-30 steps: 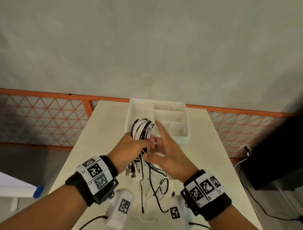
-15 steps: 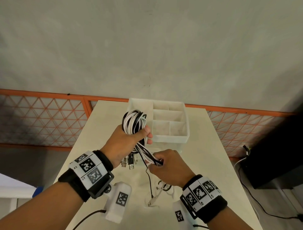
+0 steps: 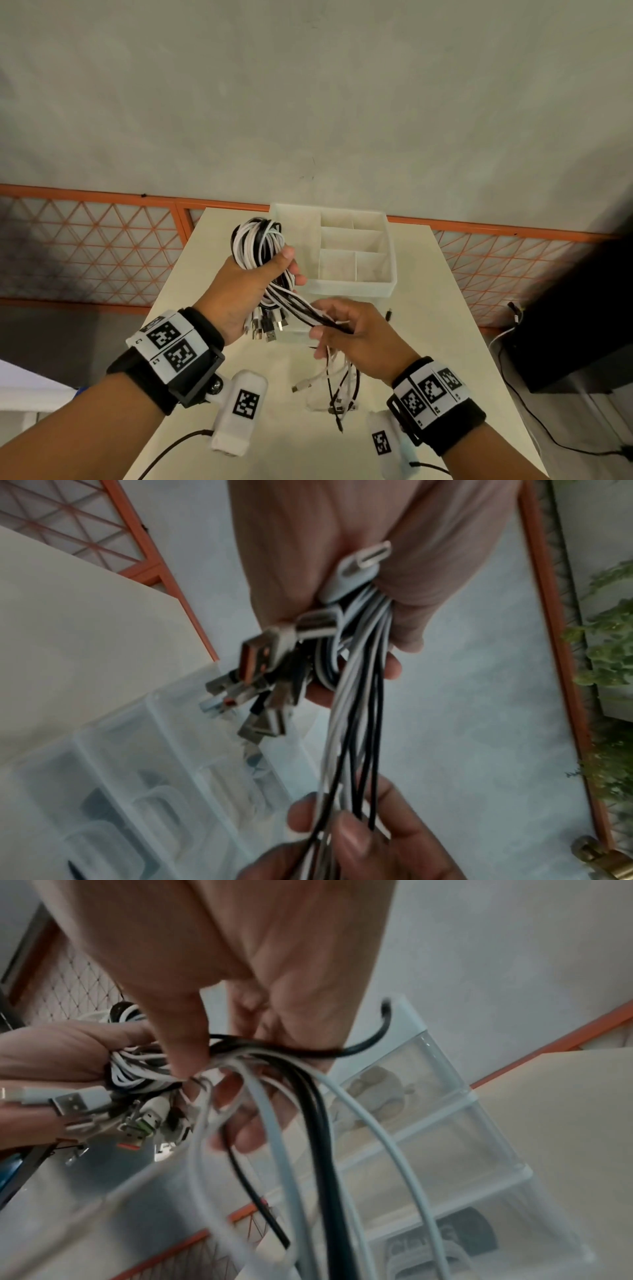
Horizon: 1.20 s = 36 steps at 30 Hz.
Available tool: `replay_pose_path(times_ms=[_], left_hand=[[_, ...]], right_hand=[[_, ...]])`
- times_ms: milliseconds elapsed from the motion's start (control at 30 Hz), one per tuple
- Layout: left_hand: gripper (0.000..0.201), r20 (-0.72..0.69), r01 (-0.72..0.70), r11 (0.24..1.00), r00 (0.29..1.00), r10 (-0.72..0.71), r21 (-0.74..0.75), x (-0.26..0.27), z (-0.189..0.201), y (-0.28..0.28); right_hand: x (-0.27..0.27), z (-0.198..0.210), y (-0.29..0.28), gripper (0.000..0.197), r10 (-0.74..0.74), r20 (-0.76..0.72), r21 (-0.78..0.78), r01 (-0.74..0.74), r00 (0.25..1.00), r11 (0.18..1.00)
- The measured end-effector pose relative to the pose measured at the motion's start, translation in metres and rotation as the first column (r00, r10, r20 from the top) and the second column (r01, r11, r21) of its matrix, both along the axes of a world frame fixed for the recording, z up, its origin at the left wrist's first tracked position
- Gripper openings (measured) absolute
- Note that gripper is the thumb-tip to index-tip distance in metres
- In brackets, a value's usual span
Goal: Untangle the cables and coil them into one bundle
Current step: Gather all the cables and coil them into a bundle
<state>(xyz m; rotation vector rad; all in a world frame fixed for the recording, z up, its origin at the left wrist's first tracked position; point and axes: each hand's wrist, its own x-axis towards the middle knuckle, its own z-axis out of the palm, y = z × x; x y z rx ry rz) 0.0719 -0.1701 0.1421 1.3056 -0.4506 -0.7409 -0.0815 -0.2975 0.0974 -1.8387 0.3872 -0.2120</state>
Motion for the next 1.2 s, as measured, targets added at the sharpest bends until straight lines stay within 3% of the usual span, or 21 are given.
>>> replay_pose_path(times_ms=[67, 167, 267, 400, 533, 633, 700, 800, 867, 933, 1000, 1133, 1200], left_hand=[[0.021, -0.015, -0.081, 0.997, 0.997, 0.081, 0.005, 0.001, -0.001, -0.002], [0.022, -0.035, -0.140, 0.990, 0.990, 0.140, 0.007, 0.001, 0.001, -0.006], [0.024, -0.023, -0.186, 0.982, 0.982, 0.186, 0.004, -0.001, 0.006, -0.010], [0.022, -0.009, -0.257, 0.966, 0.966, 0.257, -0.013, 0.004, 0.016, -0.009], [0.018, 0.007, -0.260, 0.965, 0.965, 0.261, -0.020, 0.006, 0.019, -0.009], [0.019, 0.028, -0.239, 0.971, 0.971, 0.239, 0.001, 0.006, 0.018, -0.010], [0.022, 0.058, -0.217, 0.976, 0.975, 0.216, 0.014, 0.006, 0.018, -0.009], [0.024, 0.097, -0.148, 0.988, 0.985, 0.143, 0.040, 0.002, 0.019, -0.008], [0.028, 0.145, -0.093, 0.994, 0.986, 0.083, 0.063, -0.005, 0.020, -0.009], [0.033, 0.220, -0.046, 0.995, 0.975, 0.027, 0.083, -0.014, 0.022, -0.012], [0.033, 0.268, -0.022, 0.996, 0.964, -0.001, 0.084, -0.021, 0.024, -0.015], [0.030, 0.298, -0.039, 0.997, 0.955, 0.018, 0.065, -0.015, 0.026, -0.009], [0.032, 0.291, -0.016, 0.997, 0.957, -0.007, 0.074, -0.010, 0.025, -0.002]], right_hand=[[-0.001, -0.002, -0.002, 0.021, -0.106, 0.079, 0.028, 0.104, 0.991, 0.994], [0.000, -0.008, -0.006, 0.025, -0.169, 0.076, -0.135, 0.178, 0.983, 0.975], [-0.004, -0.022, -0.016, 0.025, -0.214, -0.009, -0.392, 0.193, 0.977, 0.899], [-0.016, -0.045, -0.028, 0.063, -0.325, -0.243, -0.624, 0.110, 0.914, 0.774], [-0.027, -0.055, -0.031, 0.066, -0.418, -0.364, -0.562, 0.161, 0.832, 0.811], [-0.034, -0.053, -0.028, 0.031, -0.267, -0.462, -0.499, 0.000, 0.846, 0.866], [-0.036, -0.039, -0.027, 0.053, -0.119, -0.470, -0.412, -0.099, 0.874, 0.906], [-0.028, -0.006, -0.020, 0.068, -0.110, -0.156, -0.380, 0.043, 0.982, 0.924], [-0.017, 0.014, -0.010, 0.084, -0.107, -0.010, -0.331, 0.097, 0.994, 0.939], [0.001, 0.025, 0.002, 0.100, -0.058, -0.032, -0.252, 0.048, 0.998, 0.966], [0.016, 0.025, 0.013, 0.091, -0.021, -0.109, -0.209, -0.003, 0.994, 0.978], [0.022, 0.006, 0.020, 0.012, -0.041, -0.226, -0.167, 0.002, 0.973, 0.986], [0.018, -0.001, 0.018, 0.032, -0.070, -0.293, -0.198, 0.011, 0.954, 0.980]])
